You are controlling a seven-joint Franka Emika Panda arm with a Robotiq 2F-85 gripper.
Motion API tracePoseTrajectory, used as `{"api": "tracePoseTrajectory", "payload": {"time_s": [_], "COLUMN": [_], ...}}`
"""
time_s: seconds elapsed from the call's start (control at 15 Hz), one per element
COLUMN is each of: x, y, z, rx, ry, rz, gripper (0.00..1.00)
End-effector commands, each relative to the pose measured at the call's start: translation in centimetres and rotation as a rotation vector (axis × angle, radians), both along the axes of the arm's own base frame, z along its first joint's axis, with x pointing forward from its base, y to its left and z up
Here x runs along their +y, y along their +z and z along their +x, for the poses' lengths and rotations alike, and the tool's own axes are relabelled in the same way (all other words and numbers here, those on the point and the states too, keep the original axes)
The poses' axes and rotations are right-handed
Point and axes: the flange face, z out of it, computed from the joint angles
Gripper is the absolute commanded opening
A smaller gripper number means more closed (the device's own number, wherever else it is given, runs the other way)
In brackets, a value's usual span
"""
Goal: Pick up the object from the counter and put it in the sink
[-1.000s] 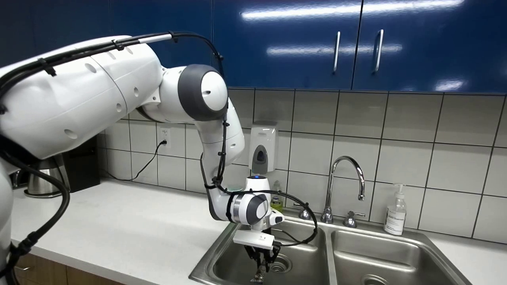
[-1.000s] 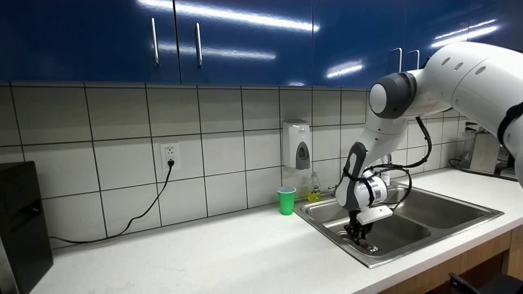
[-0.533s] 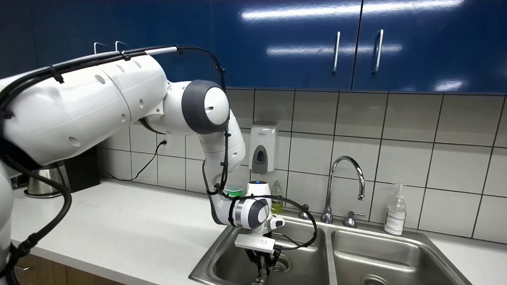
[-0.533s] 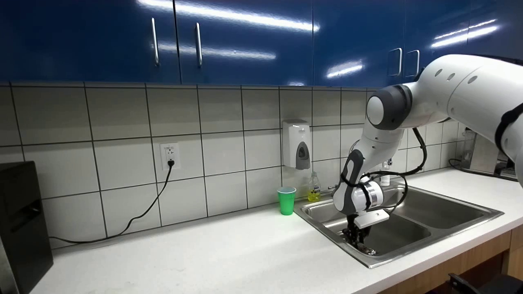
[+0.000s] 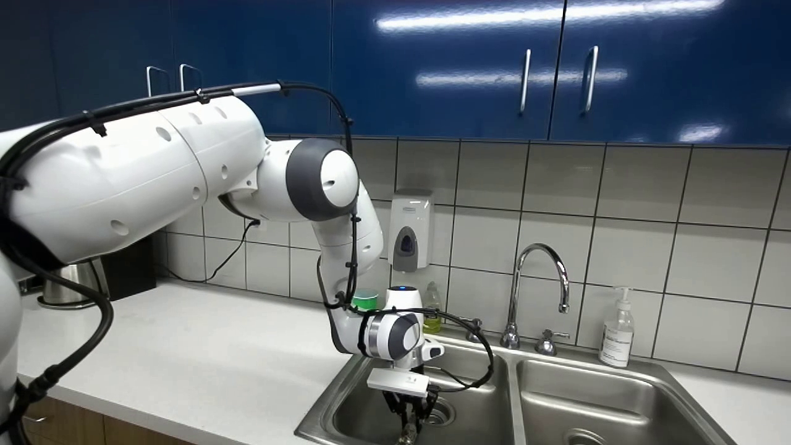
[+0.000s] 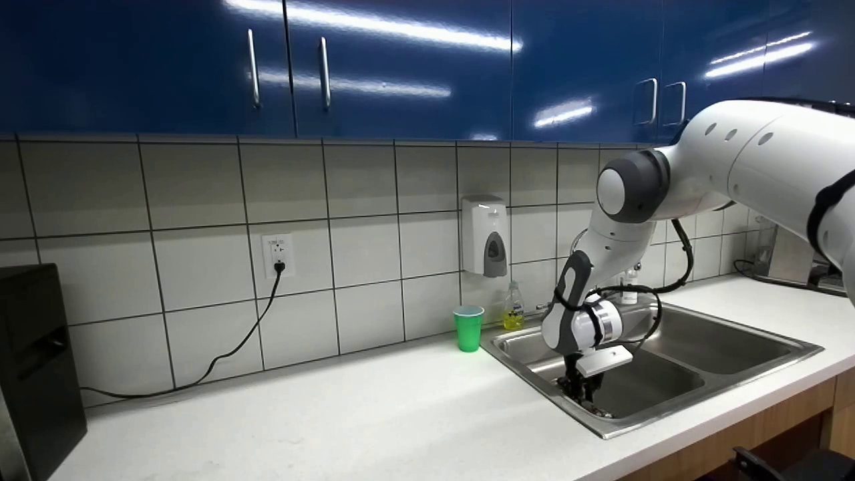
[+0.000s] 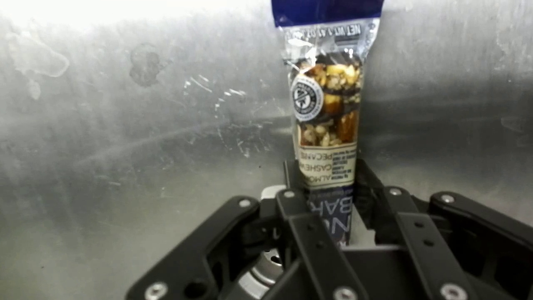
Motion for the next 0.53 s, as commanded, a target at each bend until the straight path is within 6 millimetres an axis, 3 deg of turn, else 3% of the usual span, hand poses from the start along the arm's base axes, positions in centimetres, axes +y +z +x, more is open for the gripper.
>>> {"api": "tracePoseTrajectory", "payload": {"time_s": [0.0,0.27,0.47], "x": [0.3,0.7,1.0], "y": [0.1,1.8,4.0], "z": [0.7,1.0,1.2], "rx": [0.011,-0.004,-0.036], "ry": [-0.005,-0.007,-0.002], "rz": [0.007,-0.004,-0.016], "gripper": [0.68,0.98,1.0]}}
